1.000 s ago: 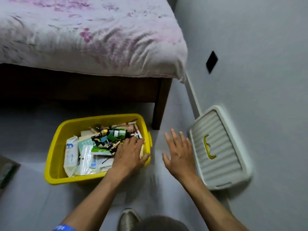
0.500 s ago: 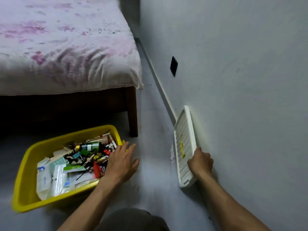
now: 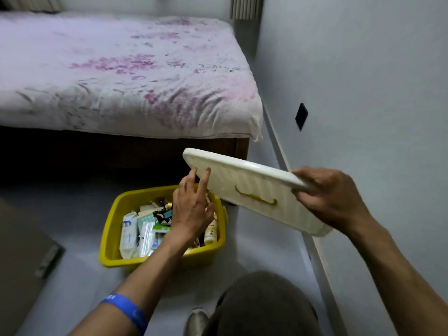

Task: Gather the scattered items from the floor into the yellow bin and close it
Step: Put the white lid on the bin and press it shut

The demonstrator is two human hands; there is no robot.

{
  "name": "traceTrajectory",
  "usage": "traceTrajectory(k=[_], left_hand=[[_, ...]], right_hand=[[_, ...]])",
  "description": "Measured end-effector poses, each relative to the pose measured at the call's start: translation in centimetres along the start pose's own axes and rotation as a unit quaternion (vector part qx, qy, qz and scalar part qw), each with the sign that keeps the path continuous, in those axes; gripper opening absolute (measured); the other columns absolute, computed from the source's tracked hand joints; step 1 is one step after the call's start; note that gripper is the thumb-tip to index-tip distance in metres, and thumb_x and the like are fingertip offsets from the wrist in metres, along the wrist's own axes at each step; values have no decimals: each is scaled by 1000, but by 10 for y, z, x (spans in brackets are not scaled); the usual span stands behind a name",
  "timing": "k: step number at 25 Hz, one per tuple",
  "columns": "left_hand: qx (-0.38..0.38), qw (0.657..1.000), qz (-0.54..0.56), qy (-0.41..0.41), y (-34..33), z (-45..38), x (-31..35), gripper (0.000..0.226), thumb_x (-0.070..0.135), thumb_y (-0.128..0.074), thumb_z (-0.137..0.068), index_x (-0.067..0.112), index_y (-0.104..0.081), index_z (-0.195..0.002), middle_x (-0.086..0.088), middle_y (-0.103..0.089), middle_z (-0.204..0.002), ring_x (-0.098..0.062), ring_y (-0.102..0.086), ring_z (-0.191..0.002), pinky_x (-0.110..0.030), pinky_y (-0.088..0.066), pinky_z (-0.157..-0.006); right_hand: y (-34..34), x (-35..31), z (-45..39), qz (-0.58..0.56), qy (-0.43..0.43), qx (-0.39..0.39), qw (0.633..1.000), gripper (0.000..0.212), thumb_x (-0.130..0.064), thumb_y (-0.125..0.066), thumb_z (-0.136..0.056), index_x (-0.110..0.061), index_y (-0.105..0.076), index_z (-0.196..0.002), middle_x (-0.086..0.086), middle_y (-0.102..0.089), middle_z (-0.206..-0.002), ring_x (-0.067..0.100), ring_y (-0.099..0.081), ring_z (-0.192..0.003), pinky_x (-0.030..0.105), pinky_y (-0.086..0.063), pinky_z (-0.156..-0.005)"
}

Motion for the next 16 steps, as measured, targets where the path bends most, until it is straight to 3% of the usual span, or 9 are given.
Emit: traceTrajectory(k=[2,4,8,11,13,16], left_hand=[[64,998,14,21,36,-2,-20,89,29,-69,-76,23,-23,-152,-17,-32,-151,-37,-36,-131,-54,-37,-102],[121,991,10,53,68,4,-44,84,33,-64,-77,23,-25,-151,-16,-34,-151,-38,-39,-128,-56,-33,-104],[141,981,-42,125,94,36,-107,69,38,-58,-83,25,-35,-147,-13,-36,-149,-37,-39,-128,-57,-32,-105],[16,983,-42,178,61,64,-161,62,43,-51,-91,27,-31,-147,-9,-29,-154,-32,-32,-137,-54,-26,-111],[-81,983,-34,161,27,80,-184,60,45,-46,-93,29,-26,-147,-6,-21,-158,-28,-25,-143,-51,-20,-115],[-209,969,-35,123,-29,90,-216,71,58,-41,-92,36,-10,-152,4,5,-164,-19,2,-151,-51,-3,-119]], right_hand=[[22,-17,-17,-98,26,6,995,32,-26,-74,-71,-29,-72,-103,-13,-71,-82,3,-66,-70,18,-50,-62],[14,-29,-37,-213,15,-19,977,35,-17,-81,-74,-27,-73,-106,-19,-69,-87,-7,-65,-77,8,-48,-67],[-73,-64,-76,-347,-12,-124,930,38,-4,-84,-70,-25,-73,-100,-9,-73,-92,-4,-65,-78,11,-50,-70],[-158,-85,-96,-394,-28,-213,894,38,-2,-84,-68,-28,-75,-94,-10,-74,-88,2,-65,-81,14,-51,-69],[-212,-89,-108,-394,-52,-246,884,36,-8,-85,-69,-35,-77,-91,-10,-76,-91,4,-67,-83,12,-51,-69],[-287,-91,-137,-337,-70,-232,910,34,-24,-85,-72,-32,-75,-103,-4,-74,-108,1,-67,-91,9,-48,-76]])
Point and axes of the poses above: each hand's wrist, its own z-axis away from the middle knuckle, its own y-axis out of the back of the hand, x = y × z, the point moved 9 cm from there along -z, towards the middle knuckle
